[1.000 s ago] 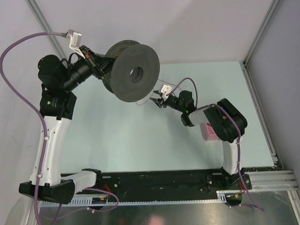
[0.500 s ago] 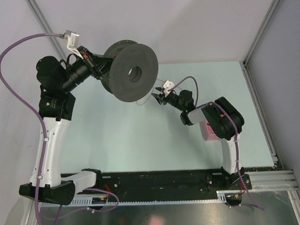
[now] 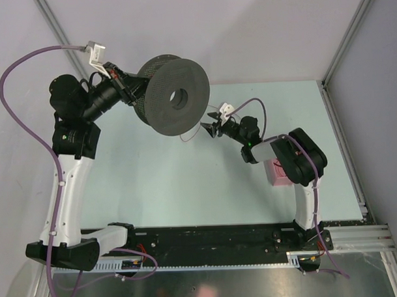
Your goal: Wrap the cables
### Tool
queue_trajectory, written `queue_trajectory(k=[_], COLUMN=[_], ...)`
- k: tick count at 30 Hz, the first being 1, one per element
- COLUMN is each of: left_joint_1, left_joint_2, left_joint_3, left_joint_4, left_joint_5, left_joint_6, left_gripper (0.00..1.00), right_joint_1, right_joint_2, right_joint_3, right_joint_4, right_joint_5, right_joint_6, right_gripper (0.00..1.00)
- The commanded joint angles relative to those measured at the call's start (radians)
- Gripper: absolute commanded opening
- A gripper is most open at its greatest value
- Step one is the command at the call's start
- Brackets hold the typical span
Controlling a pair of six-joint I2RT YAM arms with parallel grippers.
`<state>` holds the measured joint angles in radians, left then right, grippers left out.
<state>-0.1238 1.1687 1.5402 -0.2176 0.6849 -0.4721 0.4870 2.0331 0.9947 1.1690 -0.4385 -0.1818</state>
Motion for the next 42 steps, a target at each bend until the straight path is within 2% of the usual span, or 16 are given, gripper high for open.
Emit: queue_trajectory(k=[1, 8, 13, 16, 18, 21, 24, 27, 31, 36, 42], left_joint_1=[0.009, 0.010, 0.017, 0.036, 0.039, 0.040, 0.036, 0.003, -0.082, -0.165, -0.273], left_joint_2=[-0.035, -0.046, -0.047, -0.031, -0.024, -0.024, -0.003, 0.028, 0.076, 0.148, 0.161], left_joint_3=[0.000, -0.011, -0.003, 0.015, 0.014, -0.019, -0.052, -0.067, -0.084, -0.122, -0.207], left_joint_4=[0.075, 0.075, 0.074, 0.074, 0.074, 0.068, 0.054, 0.027, -0.017, -0.055, -0.055], left_joint_5=[0.011, 0.014, -0.019, -0.060, -0.123, -0.283, -0.386, -0.502, -0.682, -0.801, -0.873], left_joint_6=[-0.042, -0.050, -0.063, -0.111, -0.127, -0.165, -0.211, -0.229, -0.179, -0.106, 0.054], left_gripper=[0.00, 0.00, 0.00, 0.00, 0.00, 0.00, 0.00, 0.00, 0.00, 0.00, 0.00], right_joint_1=[0.040, 0.053, 0.043, 0.030, 0.024, 0.027, 0.049, 0.100, 0.180, 0.262, 0.265], right_joint_2=[0.002, 0.042, 0.052, 0.037, 0.011, -0.078, -0.195, -0.308, -0.440, -0.566, -0.597], right_joint_3=[0.011, 0.058, 0.073, 0.073, 0.073, 0.070, 0.069, 0.070, 0.071, 0.076, 0.162], right_joint_4=[0.048, 0.041, -0.008, -0.076, -0.117, -0.225, -0.443, -0.705, -0.959, -1.061, -1.069], right_joint_5=[-0.046, -0.053, -0.038, -0.061, -0.083, -0.166, -0.220, -0.211, -0.175, -0.065, 0.114], right_joint_6=[0.037, 0.024, 0.012, 0.009, 0.005, -0.052, -0.163, -0.348, -0.533, -0.688, -0.730], right_gripper=[0.57, 0.52, 0.31, 0.10, 0.02, 0.00, 0.00, 0.00, 0.00, 0.00, 0.00])
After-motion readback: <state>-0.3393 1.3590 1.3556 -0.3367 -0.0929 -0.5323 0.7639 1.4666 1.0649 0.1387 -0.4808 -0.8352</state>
